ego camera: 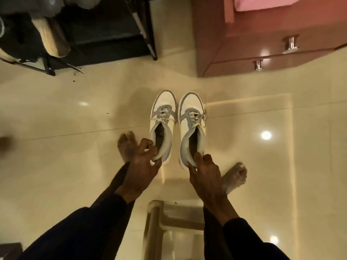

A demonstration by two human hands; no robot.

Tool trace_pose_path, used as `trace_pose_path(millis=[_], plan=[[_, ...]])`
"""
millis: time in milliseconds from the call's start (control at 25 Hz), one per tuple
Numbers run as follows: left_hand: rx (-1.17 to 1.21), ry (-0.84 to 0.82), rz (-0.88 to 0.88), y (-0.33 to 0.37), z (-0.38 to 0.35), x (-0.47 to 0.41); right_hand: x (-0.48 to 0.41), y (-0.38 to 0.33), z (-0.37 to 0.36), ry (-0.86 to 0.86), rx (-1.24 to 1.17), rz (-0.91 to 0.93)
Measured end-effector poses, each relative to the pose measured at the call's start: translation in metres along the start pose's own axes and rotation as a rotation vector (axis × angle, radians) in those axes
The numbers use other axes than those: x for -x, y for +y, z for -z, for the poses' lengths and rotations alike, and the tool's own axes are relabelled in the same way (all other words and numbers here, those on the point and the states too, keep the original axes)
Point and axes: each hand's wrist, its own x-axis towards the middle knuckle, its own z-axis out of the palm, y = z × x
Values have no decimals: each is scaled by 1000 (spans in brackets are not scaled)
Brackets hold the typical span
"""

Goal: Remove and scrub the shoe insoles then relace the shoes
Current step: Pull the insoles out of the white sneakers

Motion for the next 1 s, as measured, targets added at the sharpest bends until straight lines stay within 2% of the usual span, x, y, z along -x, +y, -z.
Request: trace_pose_path(millis=[360,640,840,1000], plan=[[-43,-147,-69,54,-142,-14,10,125,-29,-79,-58,-250],[-134,-134,-24,53,-224,-17,2,194,-68,-150,-53,-350],[-166,-162,65,49,-256,-8,9,224,-77,-332,47,-328],[-141,-195,41,59,-254,-2,14,223,-69,-348,96,-334]])
